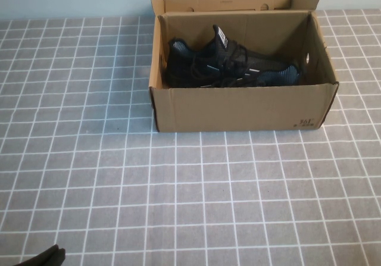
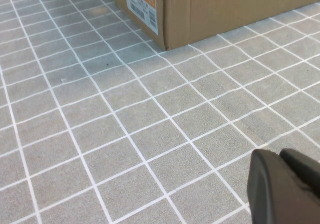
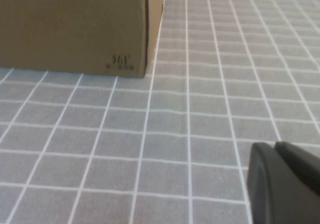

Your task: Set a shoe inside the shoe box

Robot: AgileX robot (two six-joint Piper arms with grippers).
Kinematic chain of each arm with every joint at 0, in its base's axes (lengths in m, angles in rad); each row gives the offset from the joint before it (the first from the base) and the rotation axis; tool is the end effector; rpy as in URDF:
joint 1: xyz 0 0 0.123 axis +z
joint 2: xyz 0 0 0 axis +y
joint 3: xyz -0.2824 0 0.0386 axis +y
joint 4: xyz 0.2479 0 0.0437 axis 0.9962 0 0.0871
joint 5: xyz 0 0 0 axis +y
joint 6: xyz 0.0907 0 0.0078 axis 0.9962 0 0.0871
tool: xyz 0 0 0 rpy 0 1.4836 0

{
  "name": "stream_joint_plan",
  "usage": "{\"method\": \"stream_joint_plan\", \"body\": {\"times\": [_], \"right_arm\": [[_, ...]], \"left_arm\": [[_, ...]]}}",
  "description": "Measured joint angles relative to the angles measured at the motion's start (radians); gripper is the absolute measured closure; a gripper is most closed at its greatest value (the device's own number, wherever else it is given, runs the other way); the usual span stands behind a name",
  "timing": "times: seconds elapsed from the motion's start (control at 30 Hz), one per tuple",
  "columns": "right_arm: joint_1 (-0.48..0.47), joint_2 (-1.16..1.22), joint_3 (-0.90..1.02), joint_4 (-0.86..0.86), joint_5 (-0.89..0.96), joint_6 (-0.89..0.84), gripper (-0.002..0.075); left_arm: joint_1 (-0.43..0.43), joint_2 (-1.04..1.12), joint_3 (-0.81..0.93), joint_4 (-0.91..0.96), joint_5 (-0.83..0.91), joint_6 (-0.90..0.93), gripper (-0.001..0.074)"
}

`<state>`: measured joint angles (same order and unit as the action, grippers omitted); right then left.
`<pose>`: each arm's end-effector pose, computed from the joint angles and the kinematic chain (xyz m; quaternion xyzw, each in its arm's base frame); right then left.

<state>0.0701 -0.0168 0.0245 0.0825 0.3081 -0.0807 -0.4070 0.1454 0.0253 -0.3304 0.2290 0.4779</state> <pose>0.0536 0.0061 0.1780 -0.0360 0.7820 0.0309 0.6215 0.0566 -0.0318 0.1761 0.2443 0.7668 -0.1038 0.5845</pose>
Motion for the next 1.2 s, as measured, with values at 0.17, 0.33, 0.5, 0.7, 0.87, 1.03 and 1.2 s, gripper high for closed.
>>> {"method": "stream_joint_plan", "body": {"times": [0.17,0.33,0.5,0.7,0.87,1.03,1.2], "right_arm": [[0.000,0.000,0.000,0.034,0.023,-0.020,0.0742],[0.000,0.000,0.000,0.087,0.025,-0.024,0.0742],[0.000,0.000,0.000,0.109,0.025,-0.024,0.0742],[0.000,0.000,0.000,0.115,0.026,-0.027,0.0742],[0.000,0.000,0.000,0.115,0.026,-0.027,0.0742],[0.000,0.000,0.000,0.115,0.026,-0.027,0.0742],[0.000,0.000,0.000,0.115,0.027,-0.027,0.0742]], "left_arm": [[0.000,0.000,0.000,0.000,0.000,0.000,0.0736],[0.000,0.000,0.000,0.000,0.000,0.000,0.0736],[0.000,0.000,0.000,0.000,0.000,0.000,0.0736],[0.000,0.000,0.000,0.000,0.008,0.000,0.0736],[0.000,0.000,0.000,0.000,0.021,0.000,0.0736],[0.000,0.000,0.000,0.012,0.000,0.000,0.0736],[0.038,0.000,0.000,0.085,-0.183,-0.113,0.0736]]}}
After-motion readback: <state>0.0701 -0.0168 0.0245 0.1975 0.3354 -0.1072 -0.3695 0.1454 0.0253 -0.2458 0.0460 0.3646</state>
